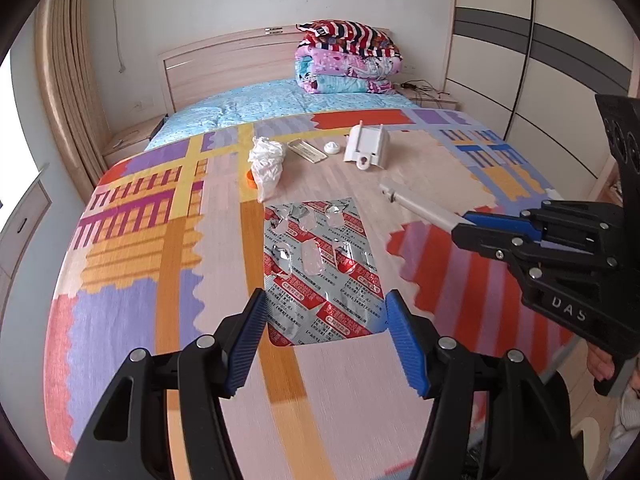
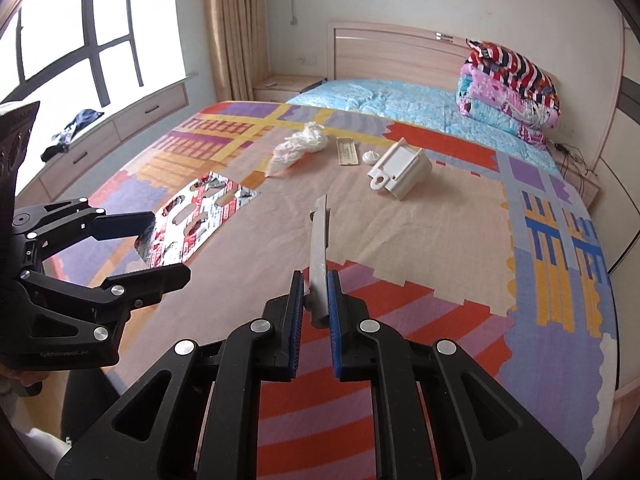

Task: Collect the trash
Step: 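Grasp the grey stick with the right gripper while the left gripper grasps the blister pack, then carry the blister pack and grey stick in both grippers over the trash bin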

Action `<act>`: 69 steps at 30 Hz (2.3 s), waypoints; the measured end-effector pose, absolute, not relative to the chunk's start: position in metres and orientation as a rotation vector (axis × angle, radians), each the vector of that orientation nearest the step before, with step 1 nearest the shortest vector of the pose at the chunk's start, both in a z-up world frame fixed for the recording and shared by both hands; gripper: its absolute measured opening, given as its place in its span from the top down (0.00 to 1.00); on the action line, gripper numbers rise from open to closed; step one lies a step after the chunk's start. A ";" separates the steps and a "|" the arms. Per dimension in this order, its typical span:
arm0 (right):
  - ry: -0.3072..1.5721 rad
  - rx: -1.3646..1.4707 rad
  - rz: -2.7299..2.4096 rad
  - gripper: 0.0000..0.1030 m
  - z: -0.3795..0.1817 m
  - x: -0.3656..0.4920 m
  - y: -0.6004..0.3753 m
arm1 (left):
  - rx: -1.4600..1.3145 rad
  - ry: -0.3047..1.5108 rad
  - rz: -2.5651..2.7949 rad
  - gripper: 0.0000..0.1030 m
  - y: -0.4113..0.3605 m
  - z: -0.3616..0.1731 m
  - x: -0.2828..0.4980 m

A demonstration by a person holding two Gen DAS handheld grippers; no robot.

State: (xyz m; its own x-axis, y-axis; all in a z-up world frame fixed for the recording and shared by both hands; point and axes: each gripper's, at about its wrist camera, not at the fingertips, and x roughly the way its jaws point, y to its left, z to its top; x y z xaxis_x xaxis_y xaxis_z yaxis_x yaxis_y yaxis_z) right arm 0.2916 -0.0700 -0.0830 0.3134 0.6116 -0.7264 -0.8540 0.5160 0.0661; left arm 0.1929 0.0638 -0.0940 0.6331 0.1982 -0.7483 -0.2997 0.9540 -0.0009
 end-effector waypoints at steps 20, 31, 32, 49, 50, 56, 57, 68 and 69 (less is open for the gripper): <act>0.704 -0.394 1.054 0.88 -0.076 0.200 -0.123 | -0.113 0.819 0.218 0.43 0.015 -0.088 0.088; 0.747 -0.340 1.089 0.88 -0.085 0.159 -0.148 | -0.138 0.865 0.162 0.43 0.000 -0.106 0.049; 0.752 -0.331 1.092 0.88 -0.086 0.155 -0.150 | -0.140 0.864 0.154 0.43 -0.001 -0.106 0.046; 0.955 -0.303 1.102 0.88 -0.141 0.113 -0.176 | -0.176 1.018 0.066 0.43 -0.021 -0.159 0.016; 0.973 -0.302 1.101 0.88 -0.147 0.112 -0.175 | -0.168 1.044 0.073 0.43 -0.020 -0.168 0.019; 1.072 -0.324 1.087 0.88 -0.182 0.108 -0.167 | -0.191 1.145 0.088 0.43 -0.005 -0.208 0.027; 1.087 -0.327 1.084 0.88 -0.186 0.108 -0.165 | -0.195 1.160 0.087 0.43 -0.004 -0.214 0.028; 1.220 -0.375 1.059 0.88 -0.231 0.108 -0.147 | -0.217 1.265 0.039 0.43 -0.014 -0.260 0.050; 1.228 -0.376 1.057 0.88 -0.234 0.110 -0.147 | -0.216 1.273 0.034 0.43 -0.015 -0.264 0.052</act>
